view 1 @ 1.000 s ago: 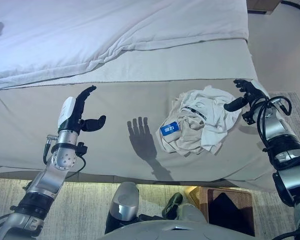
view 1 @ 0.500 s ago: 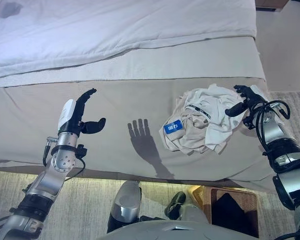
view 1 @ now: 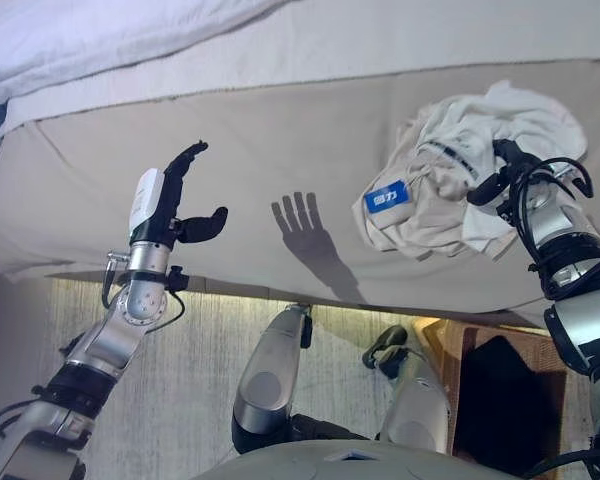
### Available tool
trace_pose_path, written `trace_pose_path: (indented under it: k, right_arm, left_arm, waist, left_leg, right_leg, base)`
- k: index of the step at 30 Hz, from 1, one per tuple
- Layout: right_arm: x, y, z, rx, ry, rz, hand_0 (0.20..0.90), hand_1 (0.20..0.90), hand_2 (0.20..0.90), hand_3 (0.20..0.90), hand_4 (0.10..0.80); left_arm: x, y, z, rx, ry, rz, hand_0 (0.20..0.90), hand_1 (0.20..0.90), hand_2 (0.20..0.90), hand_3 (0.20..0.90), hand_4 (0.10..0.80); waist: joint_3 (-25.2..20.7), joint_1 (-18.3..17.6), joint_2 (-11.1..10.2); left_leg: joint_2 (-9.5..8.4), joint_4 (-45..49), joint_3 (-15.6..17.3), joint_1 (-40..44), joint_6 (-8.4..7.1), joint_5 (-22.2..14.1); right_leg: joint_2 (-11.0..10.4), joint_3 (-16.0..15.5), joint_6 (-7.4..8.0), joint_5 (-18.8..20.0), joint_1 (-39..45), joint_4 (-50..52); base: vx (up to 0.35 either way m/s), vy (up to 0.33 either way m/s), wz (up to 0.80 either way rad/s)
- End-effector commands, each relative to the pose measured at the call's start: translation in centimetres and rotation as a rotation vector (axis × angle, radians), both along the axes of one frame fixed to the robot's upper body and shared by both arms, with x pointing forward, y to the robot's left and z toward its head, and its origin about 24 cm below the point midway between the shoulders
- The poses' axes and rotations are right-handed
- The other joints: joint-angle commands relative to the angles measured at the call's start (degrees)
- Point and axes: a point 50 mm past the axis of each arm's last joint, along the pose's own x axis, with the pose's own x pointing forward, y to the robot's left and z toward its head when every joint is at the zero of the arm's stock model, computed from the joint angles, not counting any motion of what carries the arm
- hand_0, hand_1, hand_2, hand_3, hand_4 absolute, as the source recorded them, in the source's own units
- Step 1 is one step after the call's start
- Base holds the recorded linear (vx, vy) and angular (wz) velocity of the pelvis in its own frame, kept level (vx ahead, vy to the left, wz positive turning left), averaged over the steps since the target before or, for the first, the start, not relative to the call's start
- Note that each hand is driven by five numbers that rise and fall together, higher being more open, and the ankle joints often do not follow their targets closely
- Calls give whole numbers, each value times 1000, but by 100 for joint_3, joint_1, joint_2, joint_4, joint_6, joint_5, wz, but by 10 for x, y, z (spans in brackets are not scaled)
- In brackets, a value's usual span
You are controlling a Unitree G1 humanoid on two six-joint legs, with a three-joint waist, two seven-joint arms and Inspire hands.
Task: Pick up the clothes from the bed and place them into the basket
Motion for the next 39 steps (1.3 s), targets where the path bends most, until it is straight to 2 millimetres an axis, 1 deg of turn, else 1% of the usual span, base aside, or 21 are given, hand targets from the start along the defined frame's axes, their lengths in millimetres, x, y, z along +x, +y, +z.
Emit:
trace_pose_path:
  k: [1,2,3,4,5,6,12,16,20,22,23,24,28,29,32,35,38,39]
  right_arm:
    - [-1,-15,53,-146,-113,-35,900,900,900,900,800]
    - [-2,-16,54,-147,-115,-38,836,836,836,826,726]
    - [-3,-18,56,-146,-120,-43,516,516,516,453,353]
    - [-3,-18,56,-146,-126,-43,476,476,476,406,306]
    - [-3,-18,56,-147,-132,-42,378,378,378,291,191]
    - [-3,-17,55,-150,-133,-36,300,300,300,200,100]
    - [-5,-16,56,-160,-145,-3,300,300,300,200,100]
    - [-8,-19,53,-164,-147,10,300,300,300,200,100]
    - [-15,-25,41,-140,-138,20,300,300,300,200,100]
    - [-17,-26,39,-132,-135,21,300,300,300,200,100]
    - [-18,-27,37,-124,-132,21,300,300,300,200,100]
    - [-20,-28,33,-118,-123,23,300,300,300,200,100]
    - [-27,-32,22,-105,-95,36,300,300,300,200,100]
    - [-27,-32,21,-102,-92,37,300,300,300,200,100]
    - [-34,-37,12,-60,-83,39,300,300,300,200,100]
    - [-38,-39,8,-22,-77,42,300,300,300,200,100]
    - [-45,-41,-3,121,-97,51,300,300,300,200,100]
    - [-46,-42,-6,139,-97,51,300,300,300,200,100]
  left_arm:
    - [-7,4,32,-19,-181,10,900,900,900,900,800]
    - [-8,4,32,-21,-182,11,900,900,900,900,800]
    - [-10,5,31,-25,-184,15,900,900,900,900,800]
    - [-10,5,31,-28,-184,16,900,900,900,900,800]
    - [-11,5,30,-30,-184,16,900,900,900,900,800]
    - [-11,5,28,-31,-181,17,900,900,900,900,800]
    - [-13,6,28,-41,-186,26,900,900,900,900,800]
    - [-14,9,28,-41,-183,36,900,900,900,900,800]
    - [-14,15,27,-28,-161,49,900,900,900,900,800]
    - [-15,16,26,-24,-155,50,900,900,900,900,800]
    - [-15,17,25,-20,-148,52,900,900,900,900,800]
    - [-16,18,22,-19,-133,56,900,900,900,900,800]
    - [-19,22,14,-13,-95,65,900,900,900,900,800]
    - [-19,22,14,-13,-90,66,900,900,900,900,800]
    - [-20,22,9,-6,-60,67,900,900,900,900,800]
    - [-21,24,7,0,-44,67,900,900,900,900,800]
    - [-20,26,4,13,-12,62,900,900,900,900,800]
    - [-19,27,3,16,-1,60,900,900,900,900,800]
  waist:
    - [-120,14,56]
    - [-120,5,66]
    - [-120,-16,72]
    - [-120,-27,76]
    - [-120,-37,75]
    - [-120,-58,70]
    - [-120,-160,4]
    - [-120,-214,-52]
    - [-121,-310,-188]
    - [-123,-326,-216]
    - [-177,-347,-252]
    - [-295,-371,-302]
    - [-646,-449,-440]
    - [-676,-454,-453]
    - [-992,-535,-592]
    - [-1149,-562,-667]
    - [-1411,-613,-798]
    - [-1479,-619,-825]
  left_leg:
    - [215,791,-95,-338,-150,-625]
    - [210,810,-91,-381,-143,-630]
    - [192,867,-78,-455,-119,-656]
    - [186,890,-79,-487,-116,-666]
    - [185,918,-72,-511,-110,-680]
    - [194,930,-66,-503,-109,-693]
    - [288,811,0,-287,-134,-672]
    - [362,701,49,-65,-162,-643]
    - [487,323,163,533,-249,-525]
    - [510,218,191,690,-264,-495]
    - [535,111,213,821,-282,-469]
    - [559,-91,304,923,-252,-283]
    - [619,-510,417,1362,-303,-198]
    - [621,-545,426,1401,-306,-192]
    - [644,-848,516,1748,-331,-162]
    - [641,-944,549,1912,-339,-166]
    - [658,-936,601,2106,-333,-268]
    - [663,-948,611,2160,-330,-289]
  right_leg:
    - [-72,355,158,181,-397,389]
    - [-71,372,152,169,-455,431]
    - [-76,409,140,149,-561,503]
    - [-76,431,136,141,-602,527]
    - [-80,446,130,132,-638,556]
    - [-69,474,120,122,-658,580]
    - [0,512,112,153,-475,399]
    - [47,518,121,194,-263,240]
    - [170,482,166,309,336,-257]
    - [204,474,175,345,494,-405]
    - [241,472,188,382,632,-565]
    - [277,393,141,570,763,-859]
    - [422,418,211,706,1204,-1430]
    - [433,422,219,719,1240,-1476]
    - [541,466,295,810,1586,-1888]
    - [589,489,330,854,1753,-2045]
    - [623,517,367,866,1955,-2136]
    - [633,522,377,867,2011,-2163]
  base:
    - [-33,40,3]
    - [-34,40,7]
    - [-27,30,2]
    - [-23,28,-4]
    - [-7,33,-6]
    - [2,43,-5]
    - [7,35,-4]
    - [8,11,-12]
    - [47,-21,-11]
    - [47,-9,-14]
    - [13,5,-11]
    - [45,7,-9]
    - [100,11,-12]
    - [130,6,-17]
    - [114,3,-12]
    - [121,-7,-12]
    - [146,-20,-5]
    - [127,-20,-8]
